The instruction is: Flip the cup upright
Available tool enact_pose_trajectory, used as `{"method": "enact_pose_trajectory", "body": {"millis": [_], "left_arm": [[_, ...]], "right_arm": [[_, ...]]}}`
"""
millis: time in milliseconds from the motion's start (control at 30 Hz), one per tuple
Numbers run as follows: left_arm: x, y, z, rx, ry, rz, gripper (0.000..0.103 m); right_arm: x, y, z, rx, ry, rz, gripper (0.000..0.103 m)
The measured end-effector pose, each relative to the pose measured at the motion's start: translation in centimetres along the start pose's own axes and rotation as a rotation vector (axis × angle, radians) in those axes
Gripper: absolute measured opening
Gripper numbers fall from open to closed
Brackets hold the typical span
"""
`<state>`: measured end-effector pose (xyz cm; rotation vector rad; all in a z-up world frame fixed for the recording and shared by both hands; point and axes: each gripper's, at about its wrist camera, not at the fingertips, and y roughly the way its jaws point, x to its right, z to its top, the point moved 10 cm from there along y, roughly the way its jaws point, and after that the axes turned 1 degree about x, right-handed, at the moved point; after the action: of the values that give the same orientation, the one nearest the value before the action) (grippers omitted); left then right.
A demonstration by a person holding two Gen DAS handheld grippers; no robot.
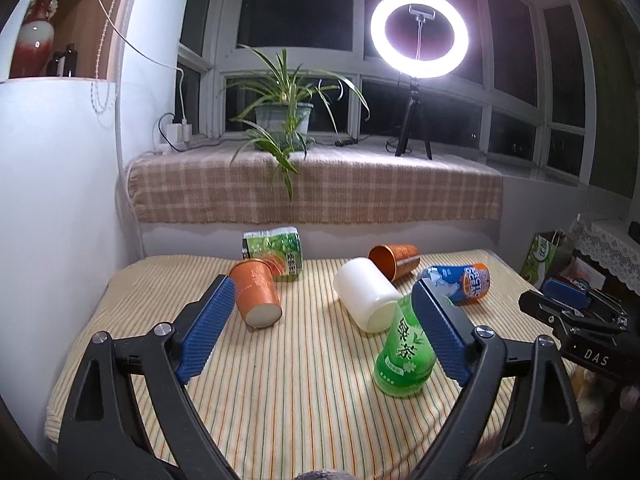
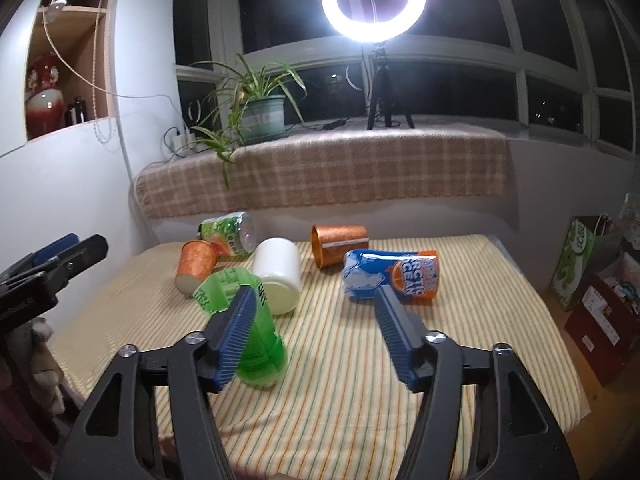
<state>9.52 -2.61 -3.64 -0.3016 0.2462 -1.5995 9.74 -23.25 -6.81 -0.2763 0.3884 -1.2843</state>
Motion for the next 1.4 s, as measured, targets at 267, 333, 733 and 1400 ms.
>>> {"method": "enact_pose_trajectory", "body": {"millis": [267, 333, 733, 1400], "left_arm": [[-0.1, -0.2, 0.1, 0.016, 0.004, 0.014, 0.103], [-0.2, -0.1, -0.1, 0.01, 0.005, 0.018, 0.103], [-0.1, 0.8, -1.3, -0.043, 0.011, 0.024, 0.103], [-0.3, 1.0, -1.3, -0.04, -0.001, 0.028, 0.103]], "right_arm": [[0.8, -0.1, 0.3, 0.032, 0.018, -0.048, 0.081], [0.8, 0.1, 0.2, 0.028, 0.017, -0.052, 0.082], [0.0, 1.2, -0.5, -0.007, 0.003, -0.046, 0.085], [0.2, 1.4, -0.6, -0.009, 0.014, -0.046, 0.085]]}}
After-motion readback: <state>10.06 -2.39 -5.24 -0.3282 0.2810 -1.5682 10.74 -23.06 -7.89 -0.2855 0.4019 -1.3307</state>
